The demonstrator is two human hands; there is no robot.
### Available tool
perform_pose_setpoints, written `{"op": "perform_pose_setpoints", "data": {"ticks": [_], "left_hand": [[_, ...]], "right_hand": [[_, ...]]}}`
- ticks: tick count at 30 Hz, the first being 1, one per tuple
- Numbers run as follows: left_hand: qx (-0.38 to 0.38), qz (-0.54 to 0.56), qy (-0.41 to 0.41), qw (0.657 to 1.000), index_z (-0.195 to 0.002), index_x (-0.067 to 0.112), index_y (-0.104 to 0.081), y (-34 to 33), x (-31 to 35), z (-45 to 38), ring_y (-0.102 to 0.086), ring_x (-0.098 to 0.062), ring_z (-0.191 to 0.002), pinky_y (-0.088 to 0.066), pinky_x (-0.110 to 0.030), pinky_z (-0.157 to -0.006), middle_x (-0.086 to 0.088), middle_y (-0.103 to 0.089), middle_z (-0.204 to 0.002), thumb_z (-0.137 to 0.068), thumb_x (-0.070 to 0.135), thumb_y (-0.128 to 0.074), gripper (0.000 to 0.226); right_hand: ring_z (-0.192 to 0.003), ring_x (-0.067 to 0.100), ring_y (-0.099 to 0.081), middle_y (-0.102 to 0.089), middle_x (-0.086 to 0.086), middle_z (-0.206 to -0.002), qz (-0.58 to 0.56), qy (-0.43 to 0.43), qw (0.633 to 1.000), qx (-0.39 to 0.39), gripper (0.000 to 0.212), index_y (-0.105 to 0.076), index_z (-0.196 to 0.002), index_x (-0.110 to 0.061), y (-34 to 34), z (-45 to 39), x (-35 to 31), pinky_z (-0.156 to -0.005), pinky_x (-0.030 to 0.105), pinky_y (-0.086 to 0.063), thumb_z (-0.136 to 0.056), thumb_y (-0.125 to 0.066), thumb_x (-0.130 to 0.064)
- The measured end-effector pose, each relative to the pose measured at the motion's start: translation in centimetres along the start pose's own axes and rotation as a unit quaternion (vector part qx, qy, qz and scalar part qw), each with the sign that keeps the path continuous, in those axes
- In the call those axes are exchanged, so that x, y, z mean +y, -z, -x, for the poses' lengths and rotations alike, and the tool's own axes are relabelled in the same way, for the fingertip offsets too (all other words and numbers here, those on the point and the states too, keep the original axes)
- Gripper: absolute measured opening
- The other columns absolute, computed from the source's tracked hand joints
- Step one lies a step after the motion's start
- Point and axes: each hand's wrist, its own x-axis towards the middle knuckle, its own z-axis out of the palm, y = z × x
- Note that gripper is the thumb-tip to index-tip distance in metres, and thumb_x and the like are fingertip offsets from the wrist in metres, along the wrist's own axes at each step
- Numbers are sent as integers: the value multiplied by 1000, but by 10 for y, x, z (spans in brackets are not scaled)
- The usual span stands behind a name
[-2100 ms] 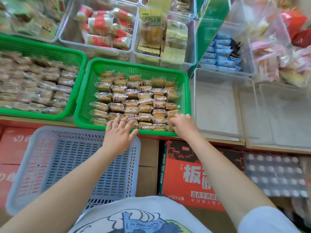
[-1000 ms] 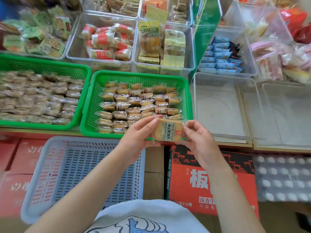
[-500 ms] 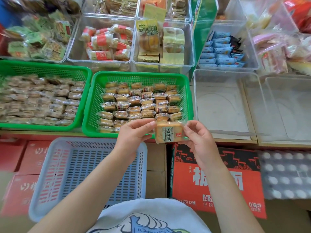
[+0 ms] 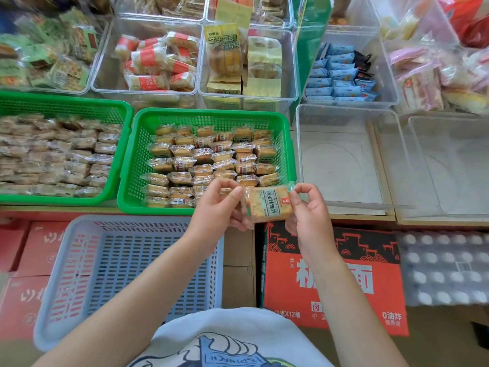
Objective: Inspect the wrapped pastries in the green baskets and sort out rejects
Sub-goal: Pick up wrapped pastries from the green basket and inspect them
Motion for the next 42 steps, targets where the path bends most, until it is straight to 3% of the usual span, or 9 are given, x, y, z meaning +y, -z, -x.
{"op": "perform_pose_setpoints", "data": {"ticks": [6,11,13,15,19,22,28,37,42], "left_hand": [[-78,30,29,996,-128,13,-54,0,-6,-6,-69,-26,-76,-56,-30,-67,-8,-65,-84,-84,-6,-72,51],[-81,50,68,993,-131,12,-55,2,-12,-14,-67,-23,-72,-55,-28,-66,-11,-61,-90,-87,-12,-65,51],[-84,34,62,994,-126,18,-58,1,-14,-17,-67,-22,-71,-55,-27,-66,-13,-60,-96,-88,-13,-63,48],[-87,0,43,995,-120,24,-61,2,-16,-22,-68,-21,-73,-55,-27,-66,-14,-61,-97,-89,-12,-63,47],[-48,-167,-13,985,-121,28,-64,7,-29,-47,-70,-17,-91,-58,-34,-84,-4,-70,-105,-93,3,-65,37],[-30,-419,-95,903,-138,26,-56,15,-45,-72,-54,-12,-124,-42,-32,-106,4,-60,-134,-100,21,-59,39],[-156,-694,-98,696,-153,30,-36,25,-79,-97,-16,-19,-152,-18,-49,-121,5,-29,-162,-102,57,-36,58],[-129,-712,-106,682,-152,31,-39,36,-88,-98,-10,-16,-154,-10,-52,-121,6,-25,-165,-98,67,-33,65],[-116,-715,-110,681,-151,30,-40,36,-90,-97,-11,-16,-154,-10,-51,-121,4,-26,-164,-97,67,-32,66]], "right_hand": [[-53,5,-59,-72,23,-99,-38,-10,998,46,12,-48,-93,-20,7,-8,3,-40,16,-33,-105,-48,-18],[-45,3,-49,-69,6,-76,-72,-8,997,31,6,-52,-98,-15,16,-15,1,-40,17,-31,-102,-52,-19],[-47,6,-38,-61,0,-68,-89,-31,995,-24,29,-56,-110,-8,24,-19,3,-43,19,-29,-97,-56,-34],[-53,9,-34,-64,1,-76,-31,-62,993,-93,55,-60,-123,-6,31,-20,1,-49,22,-31,-88,-58,-48],[-77,9,-55,-70,0,-103,226,-4,973,-37,36,-68,-119,-20,37,-28,1,-65,18,-45,-87,-71,-38],[-98,8,-56,-57,-5,-109,388,128,912,34,36,-67,-122,-19,42,-50,0,-82,22,-51,-88,-73,-29],[-92,17,-52,-50,-2,-102,680,170,706,-103,25,-64,-114,-22,18,-88,5,-78,35,-51,-92,-68,-31],[-115,28,-54,-56,5,-120,766,79,604,-207,41,-59,-135,-23,-10,-117,36,-98,42,-45,-97,-57,-9],[-111,24,-51,-64,1,-114,803,146,558,-153,19,-58,-109,-20,-15,-129,53,-97,41,-36,-93,-62,-12]]}}
